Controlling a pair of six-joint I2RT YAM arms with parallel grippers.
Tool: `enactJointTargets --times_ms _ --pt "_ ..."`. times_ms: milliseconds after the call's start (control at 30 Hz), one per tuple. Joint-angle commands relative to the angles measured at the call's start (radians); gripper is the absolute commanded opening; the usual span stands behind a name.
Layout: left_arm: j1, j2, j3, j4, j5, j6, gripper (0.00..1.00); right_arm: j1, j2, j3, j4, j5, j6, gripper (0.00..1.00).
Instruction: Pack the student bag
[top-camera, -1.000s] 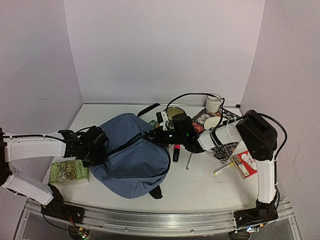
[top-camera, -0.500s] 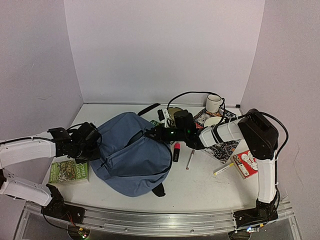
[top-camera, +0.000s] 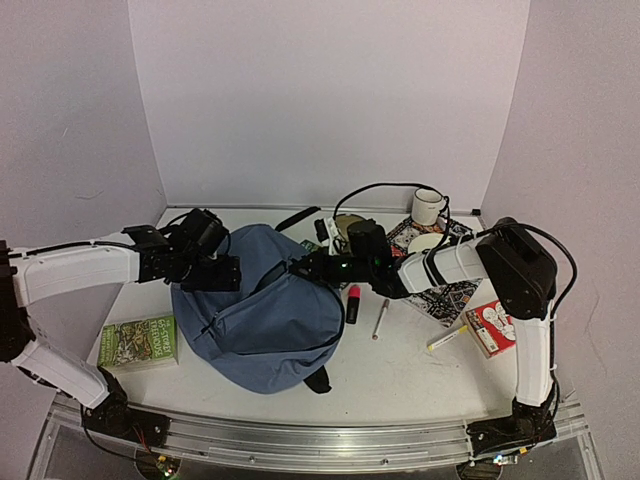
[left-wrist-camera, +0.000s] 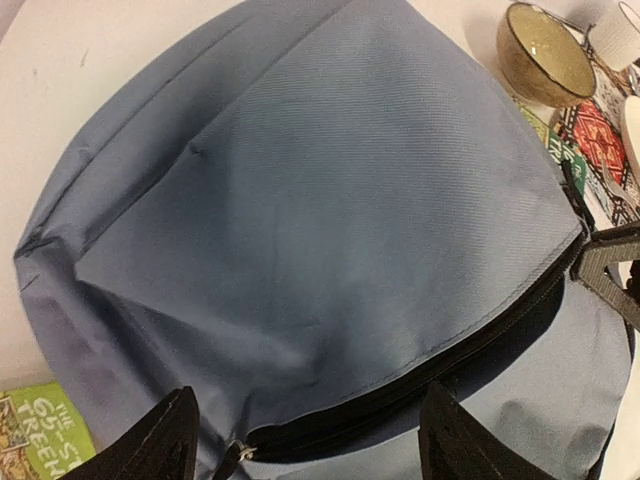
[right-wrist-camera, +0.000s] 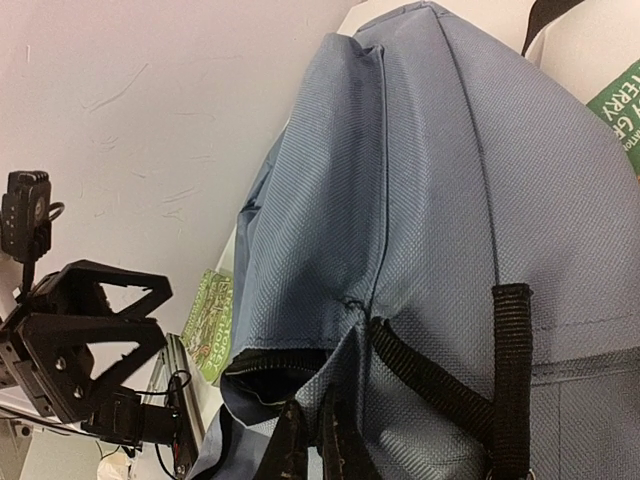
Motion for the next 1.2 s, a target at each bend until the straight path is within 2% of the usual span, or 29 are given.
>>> enactJointTargets --times_ms 0,133,367,567,667,800,933,1033,1167 --pt "-0.007 0.054 0.071 0.100 0.123 0.097 0.78 0.008 -0.057 0.048 0.046 -0.016 -0.021 0.00" --pt "-0.039 0.111 0.102 0.138 0.111 0.114 0.80 0.012 -0.054 0.048 0.046 -0.015 -0.019 0.00" --pt "-0.042 0.223 0.144 0.139 -0.034 0.080 0.81 0.028 -0.042 0.058 0.045 -0.021 -0.014 0.00" --pt "-0.042 0.303 0.157 0.133 -0.146 0.089 0.77 0.035 -0.041 0.053 0.045 -0.020 -0.014 0.00" --pt "-0.042 0.303 0.164 0.103 -0.194 0.101 0.65 0.034 -0.045 0.048 0.043 -0.015 -0.017 0.00" --pt "-0.042 0.254 0.181 0.060 -0.245 0.146 0.38 0.035 -0.048 0.046 0.026 -0.001 -0.027 0.00" --pt "-0.042 0.214 0.216 0.004 -0.250 0.213 0.19 0.035 -0.044 0.062 -0.021 0.016 -0.036 0.00" --pt "-0.041 0.197 0.250 -0.043 -0.248 0.279 0.09 0.034 -0.045 0.073 -0.070 0.046 -0.041 0.00" --pt "-0.034 0.195 0.301 -0.105 -0.241 0.359 0.00 0.033 -0.043 0.094 -0.159 0.091 -0.057 0.00"
